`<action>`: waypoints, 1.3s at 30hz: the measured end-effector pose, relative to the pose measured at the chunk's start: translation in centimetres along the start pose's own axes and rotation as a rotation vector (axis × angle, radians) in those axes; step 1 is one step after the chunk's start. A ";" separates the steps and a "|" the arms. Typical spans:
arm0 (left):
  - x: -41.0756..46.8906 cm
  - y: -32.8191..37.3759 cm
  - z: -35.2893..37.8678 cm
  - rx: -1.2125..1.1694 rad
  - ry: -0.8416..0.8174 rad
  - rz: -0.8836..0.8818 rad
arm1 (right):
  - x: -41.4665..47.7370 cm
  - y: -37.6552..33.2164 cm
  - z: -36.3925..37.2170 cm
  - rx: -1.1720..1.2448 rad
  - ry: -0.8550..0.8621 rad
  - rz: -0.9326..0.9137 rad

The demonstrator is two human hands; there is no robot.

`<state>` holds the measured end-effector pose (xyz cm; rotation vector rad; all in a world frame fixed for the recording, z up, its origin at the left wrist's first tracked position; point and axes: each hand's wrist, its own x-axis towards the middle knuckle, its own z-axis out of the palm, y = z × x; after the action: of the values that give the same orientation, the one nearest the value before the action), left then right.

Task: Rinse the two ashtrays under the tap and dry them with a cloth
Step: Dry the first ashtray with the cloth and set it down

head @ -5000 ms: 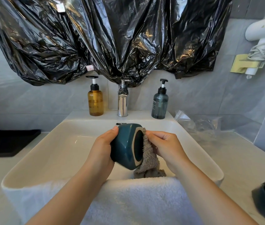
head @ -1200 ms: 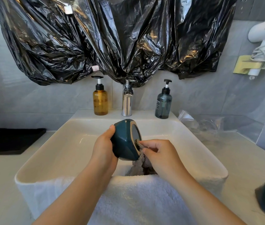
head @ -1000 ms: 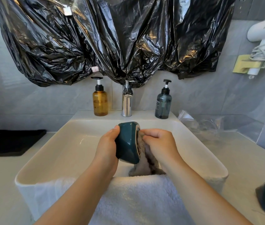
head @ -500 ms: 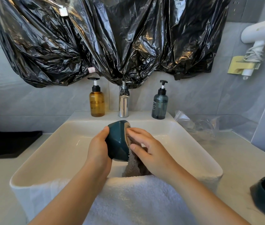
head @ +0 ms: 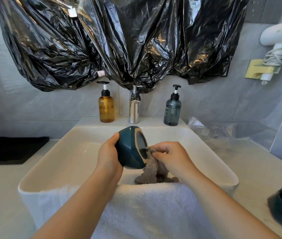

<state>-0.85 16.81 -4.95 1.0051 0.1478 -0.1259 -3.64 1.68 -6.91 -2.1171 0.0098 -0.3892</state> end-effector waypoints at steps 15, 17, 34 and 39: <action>-0.9 0.0 0.4 0.153 0.018 0.026 | -0.5 2.1 -3.4 -0.478 -0.397 0.266; -1.0 0.0 0.3 0.170 0.013 0.026 | 0.2 1.5 -3.5 -0.612 -0.480 0.347; -4.3 0.6 1.1 0.383 0.078 0.213 | -5.1 -1.0 -6.9 0.003 0.390 -0.058; -8.9 1.2 1.7 0.377 0.028 0.277 | -10.3 -2.4 -9.1 0.018 0.464 -0.097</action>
<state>-9.26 16.37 -1.47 1.3925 0.0084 0.1182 -16.33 -2.89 -3.22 -1.9712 0.1719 -0.9270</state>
